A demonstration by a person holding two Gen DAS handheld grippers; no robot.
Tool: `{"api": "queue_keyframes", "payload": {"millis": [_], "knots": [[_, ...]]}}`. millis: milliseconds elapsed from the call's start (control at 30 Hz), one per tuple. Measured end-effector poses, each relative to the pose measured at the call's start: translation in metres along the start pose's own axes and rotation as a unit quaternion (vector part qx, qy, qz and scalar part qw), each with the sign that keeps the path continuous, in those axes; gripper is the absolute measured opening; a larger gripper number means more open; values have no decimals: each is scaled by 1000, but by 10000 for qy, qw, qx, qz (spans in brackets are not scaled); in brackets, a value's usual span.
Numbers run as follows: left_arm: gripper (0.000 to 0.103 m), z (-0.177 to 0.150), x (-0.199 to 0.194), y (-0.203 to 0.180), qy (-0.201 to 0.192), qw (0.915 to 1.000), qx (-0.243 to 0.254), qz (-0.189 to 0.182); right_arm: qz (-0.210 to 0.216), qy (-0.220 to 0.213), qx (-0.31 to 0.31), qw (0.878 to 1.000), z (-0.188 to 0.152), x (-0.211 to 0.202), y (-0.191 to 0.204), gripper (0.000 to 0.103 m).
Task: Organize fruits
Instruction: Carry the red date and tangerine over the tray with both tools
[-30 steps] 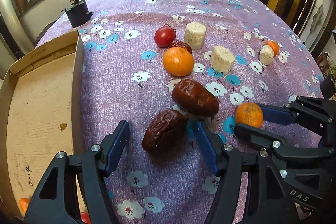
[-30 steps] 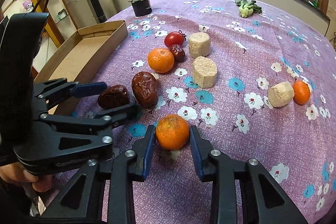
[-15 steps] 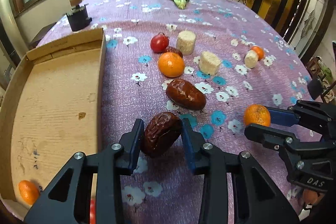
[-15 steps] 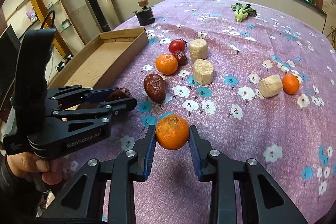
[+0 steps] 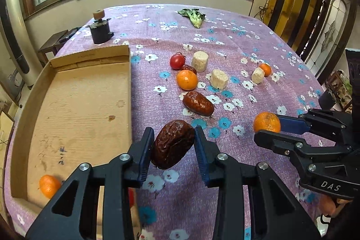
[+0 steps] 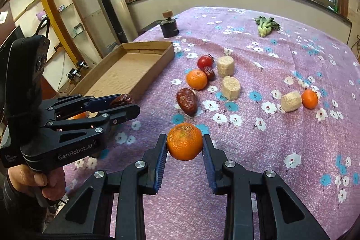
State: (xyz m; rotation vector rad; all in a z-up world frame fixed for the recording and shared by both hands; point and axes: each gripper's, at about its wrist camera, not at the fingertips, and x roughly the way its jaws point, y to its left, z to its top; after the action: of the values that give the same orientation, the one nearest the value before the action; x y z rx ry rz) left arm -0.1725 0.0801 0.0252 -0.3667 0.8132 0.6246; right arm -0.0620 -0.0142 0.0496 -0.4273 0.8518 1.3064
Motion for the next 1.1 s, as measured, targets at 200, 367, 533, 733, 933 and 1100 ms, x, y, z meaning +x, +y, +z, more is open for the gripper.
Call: {"api": "queue_keyframes", "payload": {"millis": [200, 367, 533, 733, 933, 1100], "knots": [[34, -4, -12, 8, -86, 9999, -74, 15, 61, -42, -102, 9999, 3, -2, 14, 31], [34, -5, -20, 12, -167, 9998, -98, 30, 120, -92, -200, 9997, 6, -6, 26, 31], [34, -6, -28, 17, -241, 9996, -137, 73, 197, -127, -287, 9993, 10, -8, 35, 31], [34, -8, -35, 28, -292, 9992, -219, 151, 291, -149, -385, 9987, 13, -8, 48, 31], [34, -10, -39, 38, -327, 9988, -296, 211, 379, -156, -491, 9980, 17, -6, 60, 31], [34, -12, -41, 45, -344, 9985, -359, 232, 423, -149, -567, 9974, 20, -3, 68, 31]]}}
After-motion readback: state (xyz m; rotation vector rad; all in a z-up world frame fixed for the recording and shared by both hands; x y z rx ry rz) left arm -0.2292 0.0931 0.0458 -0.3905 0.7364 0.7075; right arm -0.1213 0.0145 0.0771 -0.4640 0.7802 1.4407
